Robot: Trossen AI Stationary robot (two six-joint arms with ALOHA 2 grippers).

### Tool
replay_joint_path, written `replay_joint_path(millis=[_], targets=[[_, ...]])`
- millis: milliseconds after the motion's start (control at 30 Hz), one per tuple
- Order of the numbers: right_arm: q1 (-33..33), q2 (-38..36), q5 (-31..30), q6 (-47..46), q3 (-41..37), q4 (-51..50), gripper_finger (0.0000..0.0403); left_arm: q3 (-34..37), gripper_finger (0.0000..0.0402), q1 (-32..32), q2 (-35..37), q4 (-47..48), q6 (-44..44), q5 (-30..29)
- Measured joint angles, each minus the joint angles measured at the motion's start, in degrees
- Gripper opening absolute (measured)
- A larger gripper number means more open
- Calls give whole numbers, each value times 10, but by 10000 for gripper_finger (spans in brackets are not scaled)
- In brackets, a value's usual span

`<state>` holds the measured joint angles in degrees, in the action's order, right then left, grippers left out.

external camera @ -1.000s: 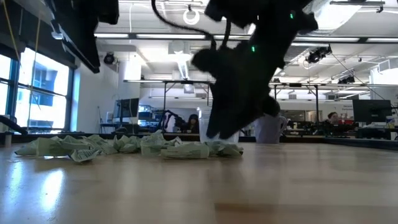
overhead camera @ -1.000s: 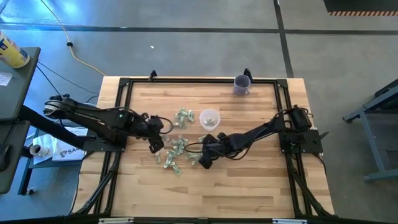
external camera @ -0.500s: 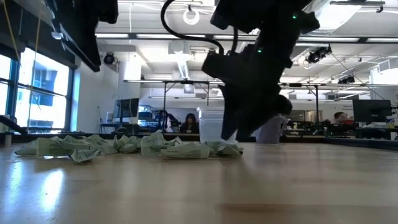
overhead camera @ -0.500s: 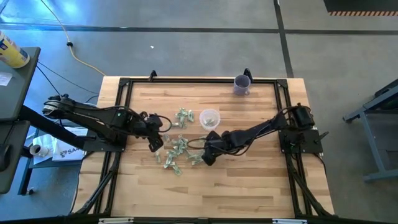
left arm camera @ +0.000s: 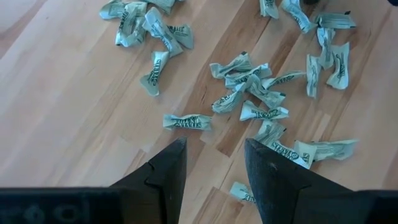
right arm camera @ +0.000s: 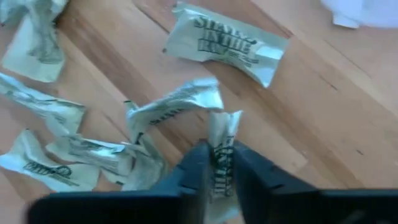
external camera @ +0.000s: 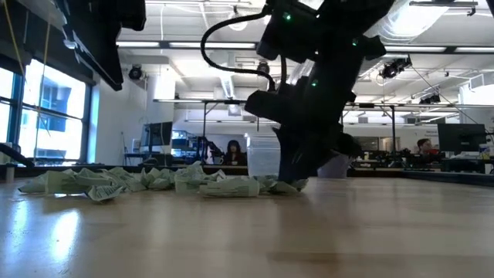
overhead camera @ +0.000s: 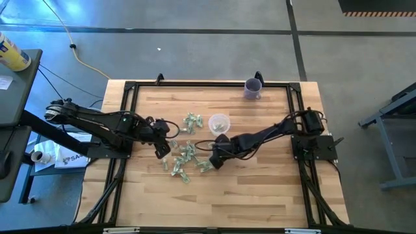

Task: Pick and place Stevia / Truvia into bins
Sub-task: Put the stevia packet into the transparent container

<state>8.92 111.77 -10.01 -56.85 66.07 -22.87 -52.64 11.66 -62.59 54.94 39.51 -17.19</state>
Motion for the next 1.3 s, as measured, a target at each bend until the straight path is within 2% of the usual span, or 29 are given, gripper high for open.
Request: replay_joint_path(millis=[67,200,333,433,500,633,733,867,1033,1100,1200,1300], targets=[[-1,-8,10,8,9,-27,14,0,195,0,0,2,0,0],[2,-45,29,13,44,-102,17,5,195,0,0,4,-1,-1],[-5,-103,-19,34,101,-171,5,14,195,0,0,5,-1,-1],[-41,-118,-52,78,136,-198,10,17,195,-1,0,2,-1,-2],[-80,-116,-39,114,145,-199,8,17,195,-6,0,-4,-1,-8],[-148,-90,26,174,145,-163,4,17,195,-42,-3,-9,0,-1],[-168,-85,30,183,145,-174,17,17,195,-73,-12,5,-4,1],[-184,-86,45,184,145,-193,71,17,195,-113,-26,26,-21,28],[-177,-97,26,189,145,-192,182,17,195,-124,-47,8,-79,59],[-170,-105,5,201,145,-205,230,17,195,-124,-56,3,-76,66],[-154,-126,-46,198,145,-248,290,17,195,-124,-75,3,0,99],[-146,-141,-66,178,146,-311,324,17,195,-124,-100,-10,115,109]])
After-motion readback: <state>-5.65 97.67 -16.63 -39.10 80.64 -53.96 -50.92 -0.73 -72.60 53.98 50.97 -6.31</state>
